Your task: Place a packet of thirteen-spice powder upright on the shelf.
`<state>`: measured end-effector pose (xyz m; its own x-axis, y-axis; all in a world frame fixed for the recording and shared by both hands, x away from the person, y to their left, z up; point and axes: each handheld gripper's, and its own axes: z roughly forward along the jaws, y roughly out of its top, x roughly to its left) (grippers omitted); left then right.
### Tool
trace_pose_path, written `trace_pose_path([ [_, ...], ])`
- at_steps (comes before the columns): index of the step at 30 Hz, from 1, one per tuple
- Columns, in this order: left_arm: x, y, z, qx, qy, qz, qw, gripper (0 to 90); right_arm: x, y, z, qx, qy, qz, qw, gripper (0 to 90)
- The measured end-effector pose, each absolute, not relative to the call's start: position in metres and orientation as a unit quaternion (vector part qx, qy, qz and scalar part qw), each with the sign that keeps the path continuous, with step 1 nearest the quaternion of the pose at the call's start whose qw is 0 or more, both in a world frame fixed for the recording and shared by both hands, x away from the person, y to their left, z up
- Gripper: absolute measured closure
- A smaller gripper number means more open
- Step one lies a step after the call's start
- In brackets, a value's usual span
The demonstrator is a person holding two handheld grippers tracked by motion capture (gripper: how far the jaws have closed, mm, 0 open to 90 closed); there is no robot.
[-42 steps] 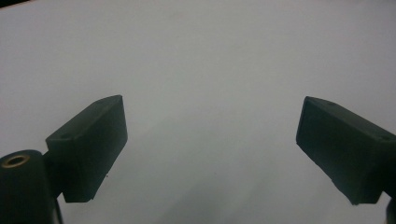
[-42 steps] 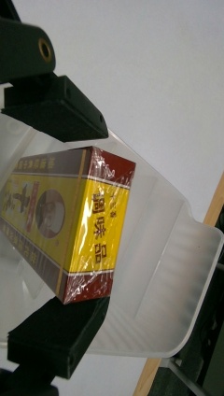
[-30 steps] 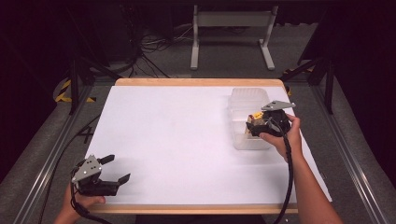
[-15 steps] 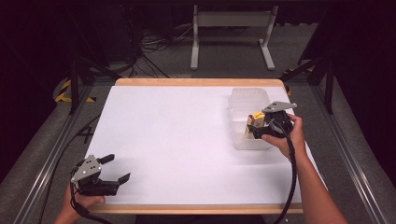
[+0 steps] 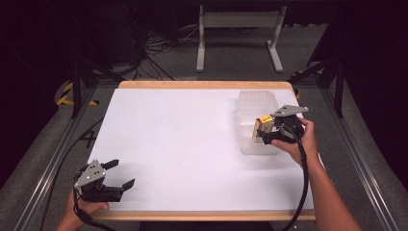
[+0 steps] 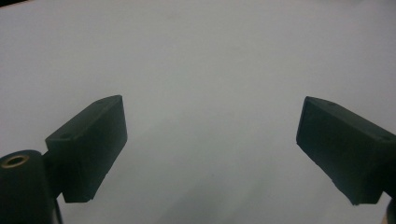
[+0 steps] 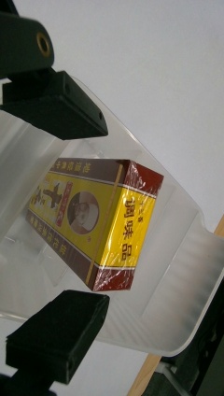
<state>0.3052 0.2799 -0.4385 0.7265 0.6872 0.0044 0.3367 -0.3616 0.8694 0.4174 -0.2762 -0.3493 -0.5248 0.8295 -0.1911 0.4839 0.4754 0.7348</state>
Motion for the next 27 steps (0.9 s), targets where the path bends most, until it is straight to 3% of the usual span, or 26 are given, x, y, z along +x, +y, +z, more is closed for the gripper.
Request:
trace_pose_path([
  [27, 0.305, 0.28, -0.438, 0.805, 0.318, 0.188, 0.464, 9.4, 0.391, -0.288, -0.342, 0.4, 0.808, 0.321, 0.29, 15.2],
])
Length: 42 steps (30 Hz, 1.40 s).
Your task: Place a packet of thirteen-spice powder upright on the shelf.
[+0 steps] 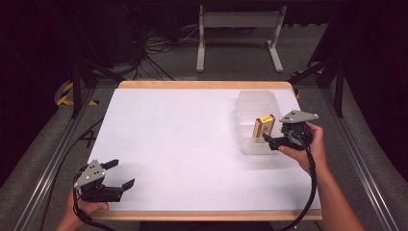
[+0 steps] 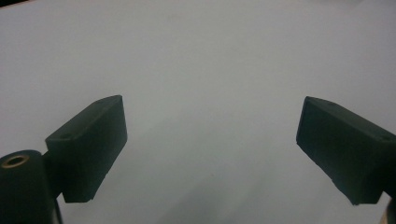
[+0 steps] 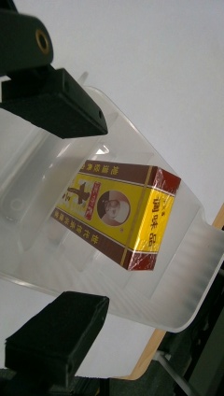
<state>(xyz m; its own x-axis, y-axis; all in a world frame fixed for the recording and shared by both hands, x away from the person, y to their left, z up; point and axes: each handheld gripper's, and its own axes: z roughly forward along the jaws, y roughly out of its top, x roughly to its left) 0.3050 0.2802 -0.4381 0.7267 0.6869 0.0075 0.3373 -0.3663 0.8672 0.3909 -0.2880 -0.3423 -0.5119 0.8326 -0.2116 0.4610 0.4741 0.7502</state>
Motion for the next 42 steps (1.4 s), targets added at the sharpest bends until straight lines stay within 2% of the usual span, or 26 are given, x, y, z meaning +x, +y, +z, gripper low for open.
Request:
trace_pose_path([
  [24, 0.305, 0.28, -0.439, 0.805, 0.319, 0.189, 0.464, 9.4, 0.356, -0.307, -0.358, 0.363, 0.819, 0.315, 0.313, 13.1],
  [28, 0.306, 0.281, -0.439, 0.804, 0.321, 0.189, 0.463, 9.4, 0.35, -0.311, -0.364, 0.363, 0.821, 0.325, 0.297, 13.6],
  [42, 0.306, 0.279, -0.44, 0.807, 0.319, 0.185, 0.462, 9.4, 0.337, -0.318, -0.387, 0.345, 0.835, 0.304, 0.301, 12.9],
])
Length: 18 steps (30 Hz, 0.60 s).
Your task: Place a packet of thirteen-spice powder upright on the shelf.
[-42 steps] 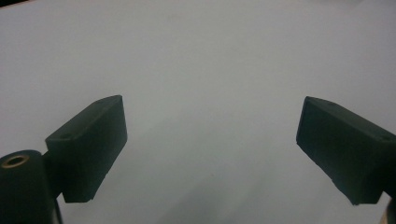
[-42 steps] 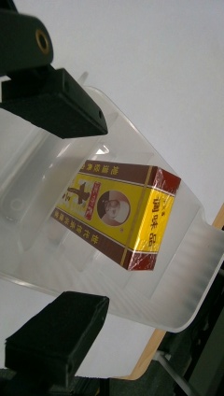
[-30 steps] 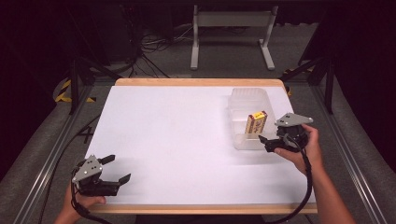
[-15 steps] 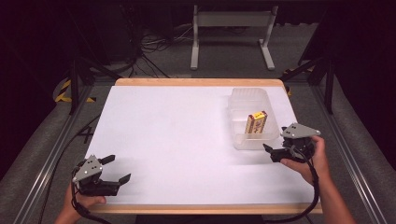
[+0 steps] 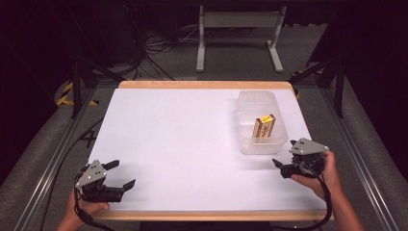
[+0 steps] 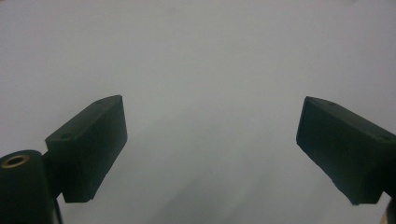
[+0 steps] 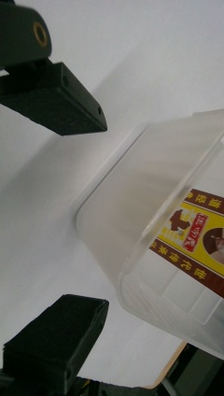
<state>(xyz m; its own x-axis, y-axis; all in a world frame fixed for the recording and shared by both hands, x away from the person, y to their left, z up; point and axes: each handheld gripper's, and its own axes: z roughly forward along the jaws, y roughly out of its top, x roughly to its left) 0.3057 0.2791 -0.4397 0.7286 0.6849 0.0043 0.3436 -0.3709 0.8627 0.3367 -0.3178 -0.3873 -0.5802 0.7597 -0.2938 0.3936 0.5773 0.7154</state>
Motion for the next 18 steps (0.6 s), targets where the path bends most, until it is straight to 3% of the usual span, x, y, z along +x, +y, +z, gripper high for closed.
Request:
trace_pose_path([
  [18, 0.305, 0.277, -0.438, 0.808, 0.313, 0.185, 0.463, 9.4, 0.32, -0.343, -0.425, 0.375, 0.827, 0.293, 0.3, 11.0],
])
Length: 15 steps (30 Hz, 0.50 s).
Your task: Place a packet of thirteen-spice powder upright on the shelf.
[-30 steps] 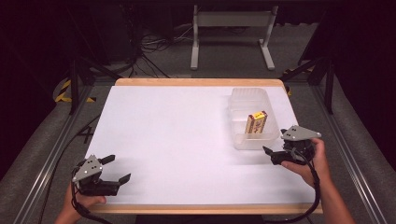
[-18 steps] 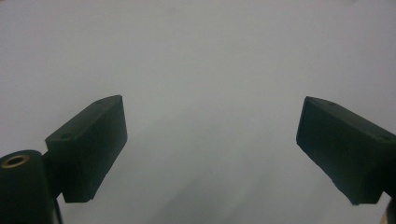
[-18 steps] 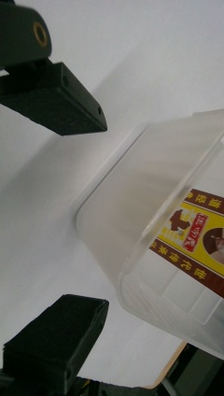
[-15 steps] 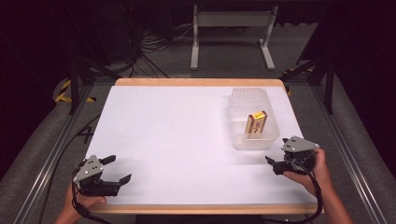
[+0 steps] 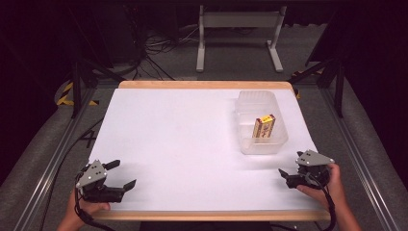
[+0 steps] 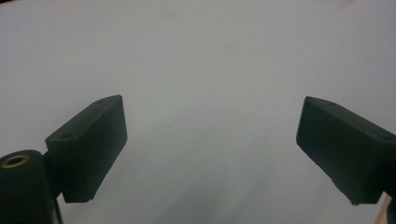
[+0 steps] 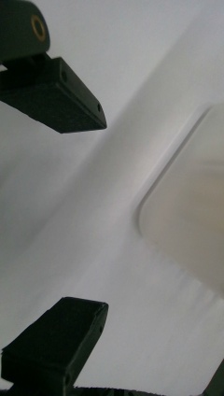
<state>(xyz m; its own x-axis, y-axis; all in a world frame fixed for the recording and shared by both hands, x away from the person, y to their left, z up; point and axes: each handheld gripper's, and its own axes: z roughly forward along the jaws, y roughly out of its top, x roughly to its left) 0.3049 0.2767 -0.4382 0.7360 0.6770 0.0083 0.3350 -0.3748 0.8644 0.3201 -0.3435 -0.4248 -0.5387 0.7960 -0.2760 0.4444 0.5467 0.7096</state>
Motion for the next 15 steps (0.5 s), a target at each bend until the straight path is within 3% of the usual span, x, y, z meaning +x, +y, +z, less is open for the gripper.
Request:
trace_pose_path([
  [15, 0.306, 0.277, -0.44, 0.808, 0.313, 0.184, 0.463, 9.4, 0.304, -0.366, -0.443, 0.42, 0.786, 0.327, 0.313, 9.7],
])
